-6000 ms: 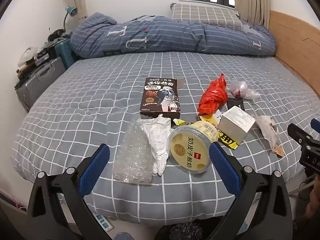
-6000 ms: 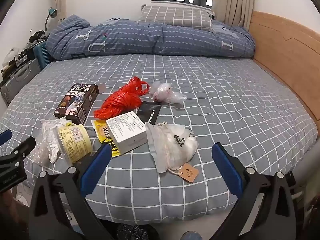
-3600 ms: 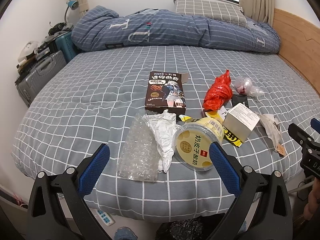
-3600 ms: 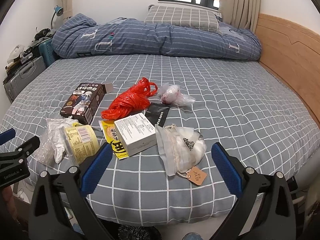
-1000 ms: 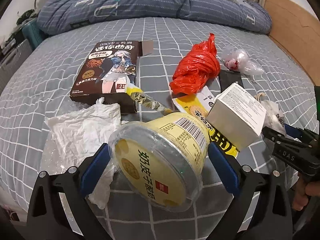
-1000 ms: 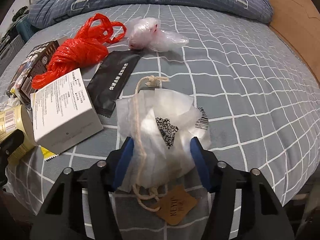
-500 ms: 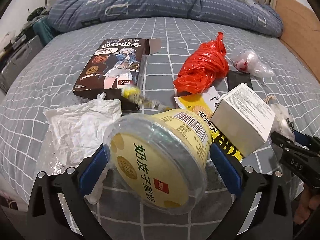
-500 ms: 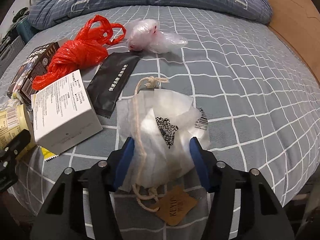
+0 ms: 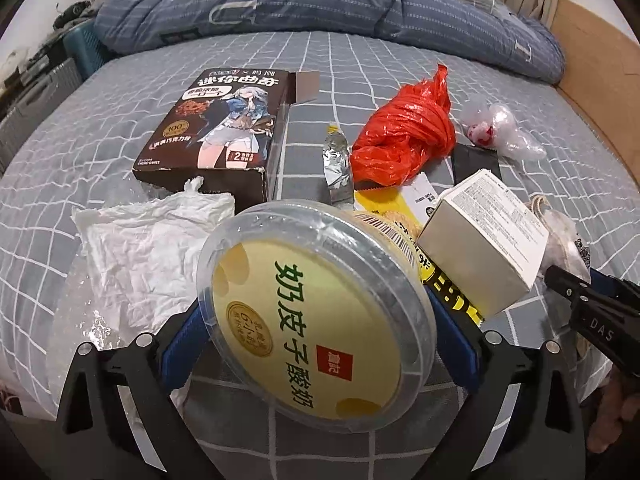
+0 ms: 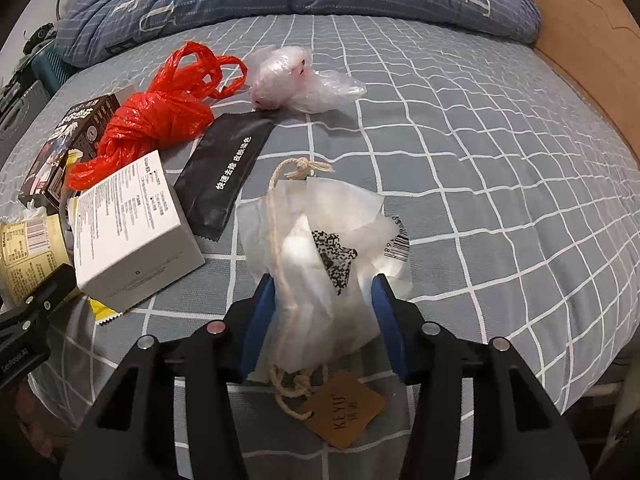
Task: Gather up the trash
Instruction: 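Lift the yogurt tub and mesh bag and carry both toward the black trash bin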
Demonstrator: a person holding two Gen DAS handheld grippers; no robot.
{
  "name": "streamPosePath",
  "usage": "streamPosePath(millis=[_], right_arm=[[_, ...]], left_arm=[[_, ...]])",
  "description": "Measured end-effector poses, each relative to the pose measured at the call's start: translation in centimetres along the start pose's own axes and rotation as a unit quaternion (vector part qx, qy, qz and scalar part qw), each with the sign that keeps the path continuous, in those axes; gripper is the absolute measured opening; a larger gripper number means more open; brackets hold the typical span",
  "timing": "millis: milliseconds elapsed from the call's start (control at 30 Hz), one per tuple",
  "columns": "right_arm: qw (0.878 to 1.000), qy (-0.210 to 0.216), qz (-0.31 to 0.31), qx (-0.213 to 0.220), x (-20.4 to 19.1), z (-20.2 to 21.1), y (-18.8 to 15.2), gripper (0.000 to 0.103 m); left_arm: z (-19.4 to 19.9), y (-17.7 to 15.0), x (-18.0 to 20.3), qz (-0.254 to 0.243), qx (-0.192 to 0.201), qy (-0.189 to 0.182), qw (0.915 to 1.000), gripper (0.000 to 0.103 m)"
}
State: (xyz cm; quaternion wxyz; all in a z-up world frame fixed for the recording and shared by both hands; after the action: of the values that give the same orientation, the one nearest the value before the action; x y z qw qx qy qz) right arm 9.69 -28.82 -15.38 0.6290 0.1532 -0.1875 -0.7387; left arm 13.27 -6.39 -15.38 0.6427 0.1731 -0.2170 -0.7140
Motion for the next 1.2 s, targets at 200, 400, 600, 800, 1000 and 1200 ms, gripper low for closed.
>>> streamPosePath(millis=[200, 400, 600, 800, 1000, 1200], right_arm=[[1.0, 0.002, 0.002, 0.013, 0.0, 0.8, 0.5, 0.044], [0.999, 0.004, 0.013, 0.034, -0.4, 2.3, 1.1, 0.044], [0.999, 0.006, 0.01, 0.043, -0.3, 3.8, 1.6, 0.044], [0.998, 0.007, 0.004, 0.06, -0.1, 6.3, 2.0, 0.044], [0.997, 0.004, 0.009, 0.077, -0.8, 8.6, 2.0, 0.044], [0.996, 0.003, 0.016, 0.092, -1.7, 10.0, 1.7, 0.044]], left_arm=[[0.3, 0.0, 0.0, -0.003, 0.006, -0.002, 1.0, 0.095], [1.1, 0.2, 0.0, -0.003, 0.017, -0.002, 0.9999, 0.095], [2.1, 0.2, 0.3, -0.008, 0.022, -0.008, 0.9997, 0.095], [3.6, 0.4, 0.6, -0.017, 0.031, -0.009, 0.9993, 0.095], [5.5, 0.6, 0.3, -0.021, 0.043, -0.005, 0.9988, 0.095], [7.3, 0.4, -0.5, -0.022, 0.054, -0.004, 0.9983, 0.095]])
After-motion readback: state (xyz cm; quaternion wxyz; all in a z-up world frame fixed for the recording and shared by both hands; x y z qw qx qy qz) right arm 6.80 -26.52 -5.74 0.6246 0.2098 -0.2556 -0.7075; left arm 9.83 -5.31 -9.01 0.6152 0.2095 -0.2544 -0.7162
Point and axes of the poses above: each gripper's, at about its wrist camera, not at the fingertips, and z roughly against the way its jaws point, x to its right, y to its top, the point moved 7 cm from there along -z, roughly the way its jaws point, and after that the axes turned 2 degrees about -x, right-handed, at the moved point
